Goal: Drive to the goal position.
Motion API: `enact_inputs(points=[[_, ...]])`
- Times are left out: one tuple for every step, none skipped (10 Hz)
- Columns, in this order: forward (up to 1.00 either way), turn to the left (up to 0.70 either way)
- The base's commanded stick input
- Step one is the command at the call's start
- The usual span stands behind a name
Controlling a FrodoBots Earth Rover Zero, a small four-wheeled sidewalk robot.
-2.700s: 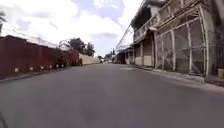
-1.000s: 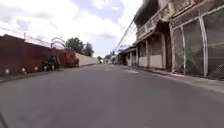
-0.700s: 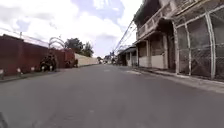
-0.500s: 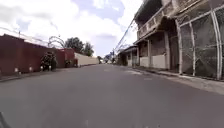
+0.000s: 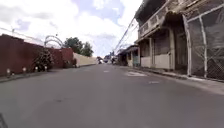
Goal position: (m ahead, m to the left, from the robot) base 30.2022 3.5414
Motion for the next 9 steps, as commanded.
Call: enact_inputs(points=[[1.0, 0.0], [1.0, 0.0], [1.0, 0.0], [1.0, 0.0], [1.0, 0.0], [1.0, 0.0], [1.0, 0.0], [1.0, 0.0], [1.0, 0.0]])
